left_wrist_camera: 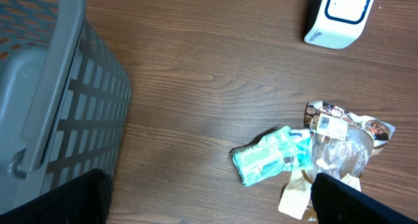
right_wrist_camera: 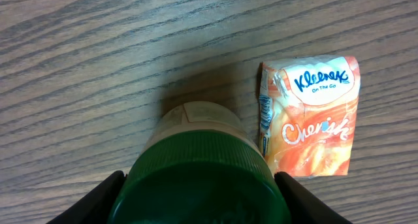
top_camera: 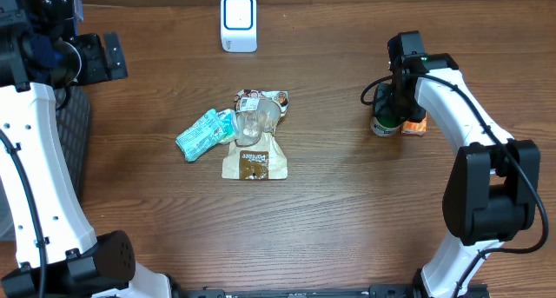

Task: Scan the item barcode
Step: 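Carry the jar right and set it beside the orange box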

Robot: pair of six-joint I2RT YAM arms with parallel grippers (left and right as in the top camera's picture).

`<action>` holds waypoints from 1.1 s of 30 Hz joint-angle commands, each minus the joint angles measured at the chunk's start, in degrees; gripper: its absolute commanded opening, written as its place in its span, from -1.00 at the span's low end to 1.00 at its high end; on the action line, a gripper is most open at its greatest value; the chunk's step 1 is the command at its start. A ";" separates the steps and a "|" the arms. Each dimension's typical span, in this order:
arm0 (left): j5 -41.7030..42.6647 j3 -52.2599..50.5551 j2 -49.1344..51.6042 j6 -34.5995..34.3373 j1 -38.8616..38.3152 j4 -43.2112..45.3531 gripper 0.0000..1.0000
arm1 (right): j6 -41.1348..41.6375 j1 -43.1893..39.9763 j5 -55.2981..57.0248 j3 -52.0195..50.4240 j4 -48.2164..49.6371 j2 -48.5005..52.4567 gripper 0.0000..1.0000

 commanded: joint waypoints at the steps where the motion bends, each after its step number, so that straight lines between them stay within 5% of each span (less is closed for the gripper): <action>1: -0.15 1.05 -0.37 1.09 -0.39 0.24 0.99 | -0.11 -1.31 3.02 -1.79 -0.59 0.15 0.00; 3: -0.15 1.05 -0.37 1.09 -0.39 0.24 0.99 | -0.11 -1.31 2.99 -1.79 -0.63 0.15 0.05; 10: -0.15 1.05 -0.37 1.09 -0.39 0.24 0.99 | -0.02 -1.31 2.80 0.42 -2.40 -0.15 0.79; 15: -0.15 1.05 -0.37 1.09 -0.39 0.24 0.99 | -0.04 -1.31 2.78 5.01 -5.25 -1.62 0.96; 25: -0.17 1.05 -0.37 1.09 -0.39 0.24 0.99 | 0.00 -0.20 -3.96 15.96 -15.50 -5.40 1.00; 31: -0.15 1.05 -0.37 1.09 -0.39 0.24 0.99 | -0.02 -0.04 -20.85 18.60 -15.52 -5.44 1.00; 33: -0.15 1.05 -0.37 1.09 -0.39 0.24 0.99 | 0.00 0.28 -24.65 17.31 -13.00 -5.44 0.68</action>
